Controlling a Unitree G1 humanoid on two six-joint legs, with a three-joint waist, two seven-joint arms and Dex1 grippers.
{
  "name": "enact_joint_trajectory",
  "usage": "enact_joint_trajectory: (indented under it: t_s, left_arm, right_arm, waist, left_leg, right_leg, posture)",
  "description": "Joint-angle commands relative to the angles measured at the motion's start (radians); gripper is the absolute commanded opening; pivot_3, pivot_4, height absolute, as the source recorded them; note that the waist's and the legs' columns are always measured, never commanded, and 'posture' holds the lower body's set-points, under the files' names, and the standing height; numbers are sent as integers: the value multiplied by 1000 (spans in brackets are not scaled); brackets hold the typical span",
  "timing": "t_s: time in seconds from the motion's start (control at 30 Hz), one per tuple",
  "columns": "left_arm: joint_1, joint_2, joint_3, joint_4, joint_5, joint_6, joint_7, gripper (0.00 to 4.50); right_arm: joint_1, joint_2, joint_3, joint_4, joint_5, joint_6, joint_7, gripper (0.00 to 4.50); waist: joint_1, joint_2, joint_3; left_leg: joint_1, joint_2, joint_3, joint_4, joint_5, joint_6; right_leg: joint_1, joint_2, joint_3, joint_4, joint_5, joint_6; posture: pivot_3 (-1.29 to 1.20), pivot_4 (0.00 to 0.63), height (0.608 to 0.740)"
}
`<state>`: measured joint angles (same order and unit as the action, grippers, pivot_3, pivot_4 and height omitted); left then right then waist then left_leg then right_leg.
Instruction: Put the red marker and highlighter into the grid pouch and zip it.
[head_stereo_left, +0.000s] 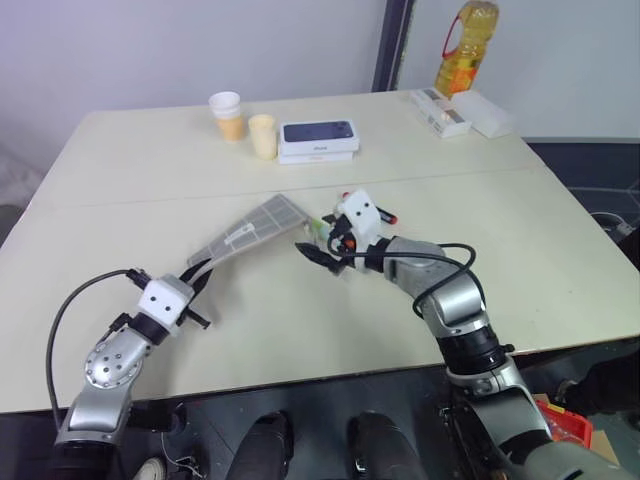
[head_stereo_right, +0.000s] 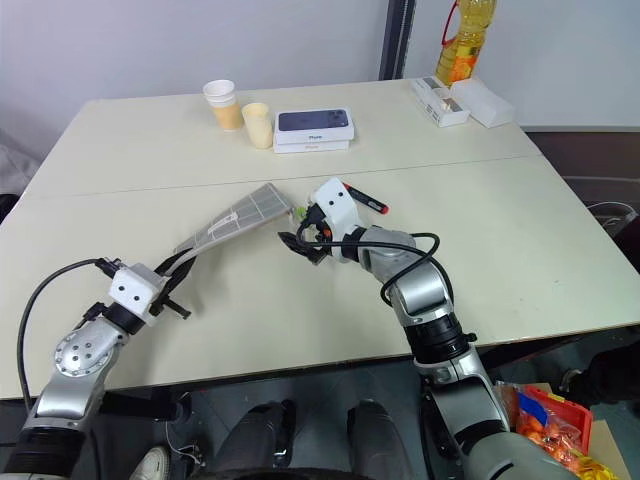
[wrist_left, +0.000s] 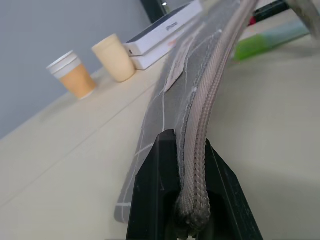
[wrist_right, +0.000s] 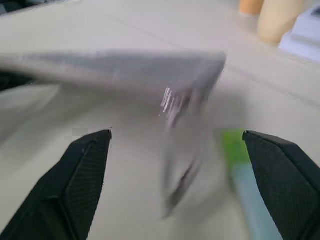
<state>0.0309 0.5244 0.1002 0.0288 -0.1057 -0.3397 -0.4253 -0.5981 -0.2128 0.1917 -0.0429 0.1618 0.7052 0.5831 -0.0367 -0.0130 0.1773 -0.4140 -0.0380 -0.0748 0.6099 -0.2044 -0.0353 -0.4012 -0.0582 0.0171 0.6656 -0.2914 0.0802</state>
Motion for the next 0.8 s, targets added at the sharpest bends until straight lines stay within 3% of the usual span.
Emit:
enact_joint_trajectory:
  t_s: [0.03, 0.07, 0.17, 0.4, 0.53, 0.8]
  left_arm:
    - [-6, -23, 1, -59, 11, 31, 20, 0]
    - [-10, -29, -2, -62, 15, 37, 19, 0]
    - [-18, -40, -14, -57, 24, 40, 8, 0]
    - [-34, -55, -21, -42, 32, 37, -13, 0]
    - [-44, -64, -32, -41, 40, 40, -15, 0]
    - [-89, -93, -77, -76, 75, 117, -4, 0]
  right_arm:
    - [-10, 11, -11, -6, 2, 22, -36, 4457]
    - [-13, 19, -18, 5, 4, 23, -47, 4457]
    - [-26, 47, -41, 35, 10, 8, -85, 3715]
    - [-45, 79, -44, 54, 13, -6, -114, 100]
    - [-43, 84, -15, 34, 3, -4, -109, 33]
    - [-72, 118, 181, -52, -27, 18, -46, 33]
  waist:
    - [0, 0, 0]
    - [0, 0, 0]
    - [0, 0, 0]
    - [0, 0, 0]
    - [1, 0, 0]
    - [-1, 0, 0]
  left_leg:
    - [0, 0, 0, 0, 0, 0]
    - [0, 0, 0, 0, 0, 0]
    - [0, 0, 0, 0, 0, 0]
    - [0, 0, 0, 0, 0, 0]
    - [0, 0, 0, 1, 0, 0]
    - [0, 0, 0, 1, 0, 0]
  right_leg:
    - [0, 0, 0, 0, 0, 0]
    - [0, 0, 0, 0, 0, 0]
    - [0, 0, 0, 0, 0, 0]
    - [0, 1, 0, 0, 0, 0]
    - [0, 1, 0, 0, 0, 0]
    - [0, 1, 0, 0, 0, 0]
  posture:
    - [0, 150, 740]
    - [0, 150, 740]
    - [0, 150, 740]
    - [0, 150, 740]
    - [0, 150, 740]
    - [0, 150, 740]
